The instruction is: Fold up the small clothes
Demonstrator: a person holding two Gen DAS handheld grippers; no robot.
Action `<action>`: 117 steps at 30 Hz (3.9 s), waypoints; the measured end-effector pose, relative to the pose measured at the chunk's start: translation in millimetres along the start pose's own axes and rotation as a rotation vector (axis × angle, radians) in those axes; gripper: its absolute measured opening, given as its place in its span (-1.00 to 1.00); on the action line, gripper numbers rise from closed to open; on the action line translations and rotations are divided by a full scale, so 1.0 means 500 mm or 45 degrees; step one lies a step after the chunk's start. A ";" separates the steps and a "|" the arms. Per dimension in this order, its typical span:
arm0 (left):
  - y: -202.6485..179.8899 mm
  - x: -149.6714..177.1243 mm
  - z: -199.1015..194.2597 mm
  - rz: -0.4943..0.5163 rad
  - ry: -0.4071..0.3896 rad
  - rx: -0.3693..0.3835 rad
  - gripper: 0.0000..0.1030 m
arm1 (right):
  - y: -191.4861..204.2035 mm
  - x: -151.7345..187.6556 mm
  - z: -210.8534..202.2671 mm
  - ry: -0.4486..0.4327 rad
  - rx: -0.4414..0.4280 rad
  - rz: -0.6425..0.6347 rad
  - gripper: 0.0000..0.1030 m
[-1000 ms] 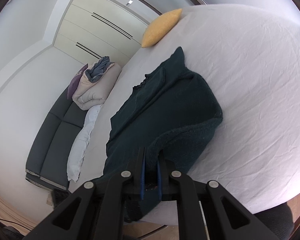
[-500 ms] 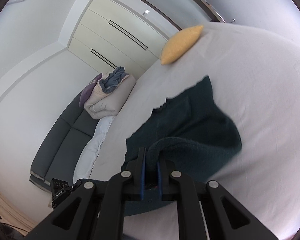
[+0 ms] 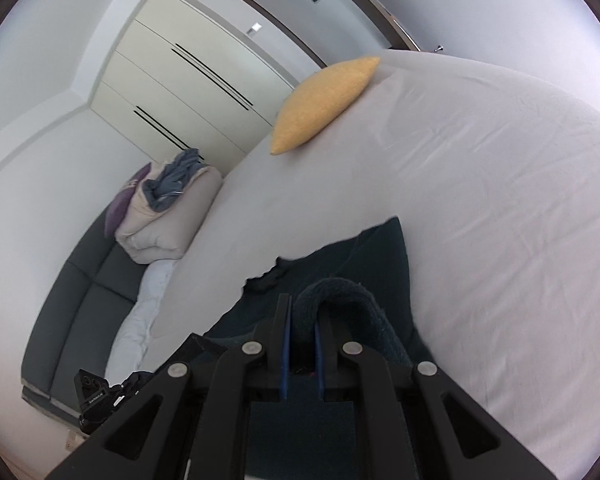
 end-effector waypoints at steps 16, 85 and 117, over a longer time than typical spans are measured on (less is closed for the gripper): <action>0.200 -0.133 0.224 -0.171 0.040 -0.203 -0.88 | -0.100 -0.067 0.243 0.104 0.175 0.030 -0.76; 0.200 0.199 0.100 0.339 0.190 -0.657 -0.74 | -0.150 0.166 0.000 0.110 0.486 -0.182 -0.64; 0.198 0.209 0.106 0.418 0.185 -0.717 -0.73 | -0.091 0.250 0.070 0.211 0.094 0.105 -1.00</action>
Point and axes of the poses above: each gripper's, at about its wrist camera, not at the fingertips, and z roughly the way its jaws point, y to its left, x to its underside, the point moved 10 cm from there along z, roughly the way its jaws point
